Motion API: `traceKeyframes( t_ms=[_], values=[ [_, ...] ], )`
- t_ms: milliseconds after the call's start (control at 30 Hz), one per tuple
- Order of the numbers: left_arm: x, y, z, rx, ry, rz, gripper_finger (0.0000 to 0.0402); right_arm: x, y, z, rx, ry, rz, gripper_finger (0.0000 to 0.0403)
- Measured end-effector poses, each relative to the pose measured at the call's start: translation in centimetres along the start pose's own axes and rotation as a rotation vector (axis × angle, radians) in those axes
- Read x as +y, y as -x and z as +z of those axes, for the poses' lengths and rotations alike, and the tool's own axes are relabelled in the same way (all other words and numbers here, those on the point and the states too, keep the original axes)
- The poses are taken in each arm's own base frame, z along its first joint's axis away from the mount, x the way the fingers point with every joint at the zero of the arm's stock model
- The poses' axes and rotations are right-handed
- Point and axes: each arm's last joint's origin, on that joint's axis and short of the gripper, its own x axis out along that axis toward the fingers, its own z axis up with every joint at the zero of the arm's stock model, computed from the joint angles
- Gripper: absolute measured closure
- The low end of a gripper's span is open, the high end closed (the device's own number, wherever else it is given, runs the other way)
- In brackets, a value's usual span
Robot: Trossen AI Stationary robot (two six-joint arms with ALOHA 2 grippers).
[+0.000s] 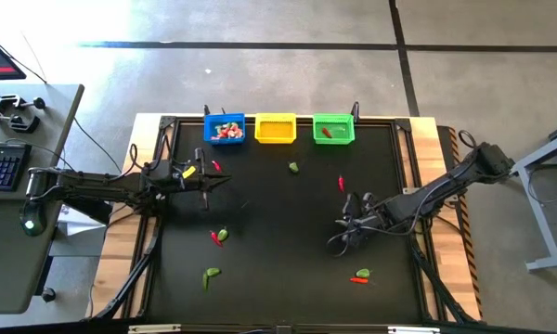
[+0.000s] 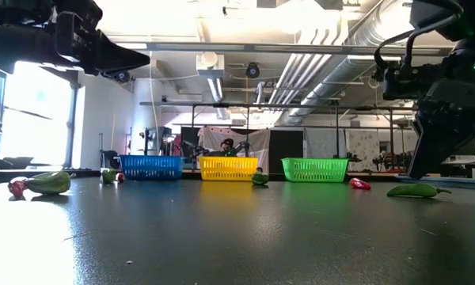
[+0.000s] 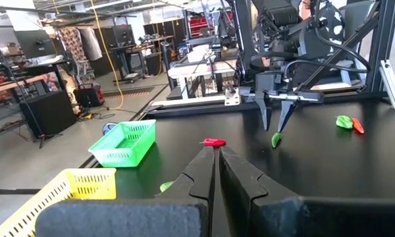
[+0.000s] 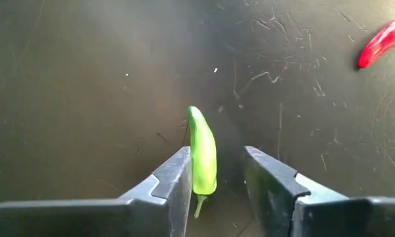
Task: Sort produce into baskets
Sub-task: Put the green chili pepper into the green bin
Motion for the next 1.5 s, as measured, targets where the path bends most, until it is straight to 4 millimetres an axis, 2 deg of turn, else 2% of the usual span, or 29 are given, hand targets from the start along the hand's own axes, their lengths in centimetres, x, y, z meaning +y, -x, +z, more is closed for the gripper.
traceKeyframes(
  t_ms=[167,433,567,700,833,933,1100,1267,1500],
  values=[
    [0.0,0.0,0.0,0.003,0.000,-0.001,0.0393,0.1,-0.3,-0.1,0.026,0.029,0.016,0.0294],
    [0.0,0.0,0.0,0.005,0.000,-0.002,0.0393,0.4,-2.4,-0.1,0.111,0.082,0.003,0.0301],
    [0.0,0.0,0.0,0.005,0.000,-0.001,0.0393,0.4,-2.5,0.3,0.105,0.094,0.020,0.0333],
    [0.0,0.0,0.0,0.005,0.000,-0.001,0.0393,0.4,-1.8,1.8,0.038,0.081,-0.017,0.0388],
    [0.0,0.0,0.0,0.005,0.000,-0.001,0.0393,0.1,-1.0,4.6,-0.083,0.015,-0.072,0.0381],
    [0.0,0.0,0.0,0.001,0.001,-0.001,0.0393,-1.9,-1.2,7.5,-0.175,-0.149,-0.168,0.0382],
    [0.0,0.0,0.0,0.004,-0.009,-0.001,0.0393,-7.5,-1.9,12.1,-0.334,-0.417,-0.302,0.0396],
    [0.0,0.0,-0.1,0.015,-0.010,-0.003,0.0393,-13.3,-2.5,15.4,-0.385,-0.429,-0.292,0.0396],
    [-0.1,0.0,-0.3,0.035,-0.003,-0.006,0.0393,-20.5,-4.4,17.3,-0.260,-0.368,-0.259,0.0396]
  ],
)
